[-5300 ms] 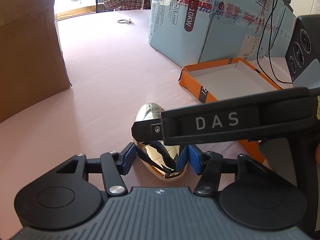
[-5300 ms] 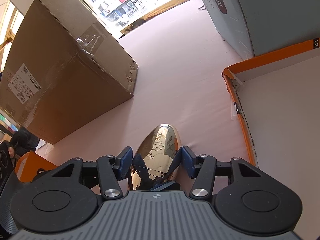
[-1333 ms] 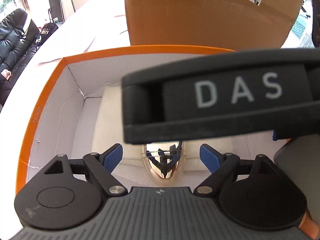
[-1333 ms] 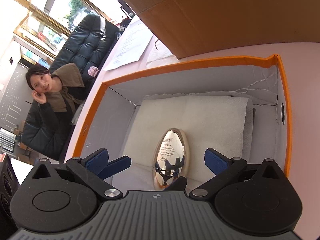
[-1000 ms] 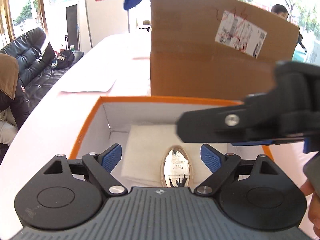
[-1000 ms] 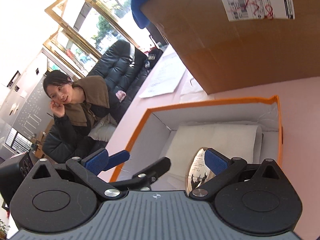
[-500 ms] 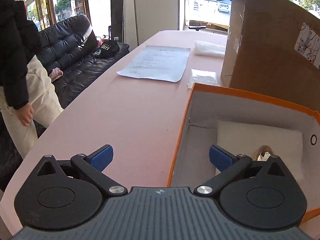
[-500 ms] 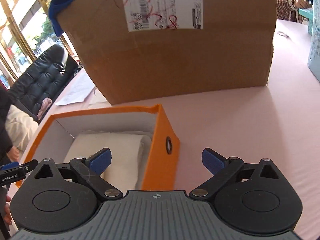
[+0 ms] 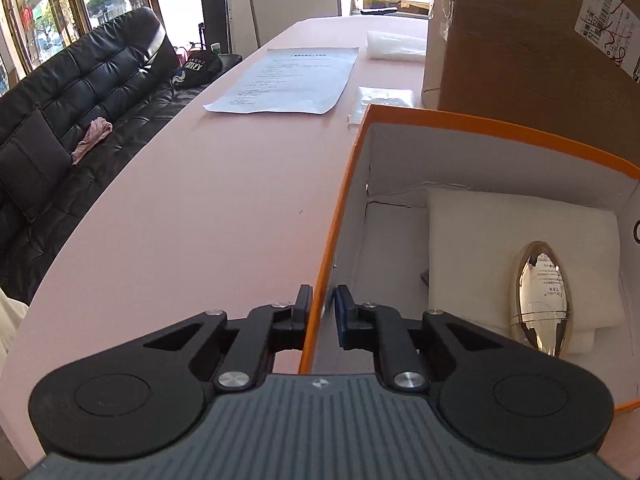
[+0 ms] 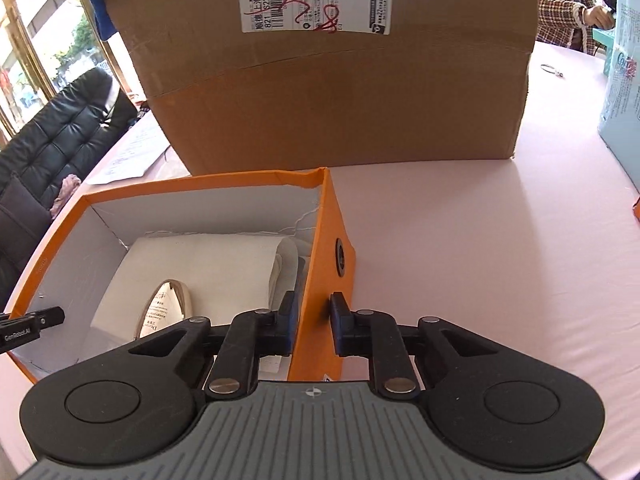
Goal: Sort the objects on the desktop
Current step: 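Withdraw both tools up out of the orange-rimmed box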
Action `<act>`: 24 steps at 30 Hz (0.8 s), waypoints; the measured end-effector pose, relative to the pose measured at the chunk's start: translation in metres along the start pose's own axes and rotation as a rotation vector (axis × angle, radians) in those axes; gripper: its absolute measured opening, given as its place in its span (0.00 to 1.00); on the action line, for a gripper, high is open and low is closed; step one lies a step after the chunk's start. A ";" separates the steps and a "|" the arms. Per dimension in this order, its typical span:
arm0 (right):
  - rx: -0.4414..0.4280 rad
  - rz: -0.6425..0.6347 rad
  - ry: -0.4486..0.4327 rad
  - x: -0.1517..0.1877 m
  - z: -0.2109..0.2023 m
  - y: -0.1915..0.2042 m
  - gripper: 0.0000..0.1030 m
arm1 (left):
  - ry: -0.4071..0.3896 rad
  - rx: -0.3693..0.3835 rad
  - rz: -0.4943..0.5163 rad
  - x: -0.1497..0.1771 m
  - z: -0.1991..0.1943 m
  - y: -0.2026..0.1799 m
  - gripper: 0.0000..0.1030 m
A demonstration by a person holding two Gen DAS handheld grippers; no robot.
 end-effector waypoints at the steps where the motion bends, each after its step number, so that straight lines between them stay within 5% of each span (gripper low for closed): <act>1: -0.001 0.011 0.001 -0.001 -0.001 -0.004 0.15 | 0.000 0.012 -0.014 0.001 -0.002 -0.005 0.09; 24: 0.130 0.204 -0.135 -0.025 -0.074 -0.158 0.07 | -0.090 0.147 0.226 -0.024 -0.032 -0.173 0.07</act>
Point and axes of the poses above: each gripper's, at about its wrist camera, not at the fingertips, and z roughly the way its jaws point, y to its left, x to its underside, the point moved 9 cm from there along z, roughly the way its jaws point, and after that the axes turned 11 degrees about z, right-handed, at the moved point
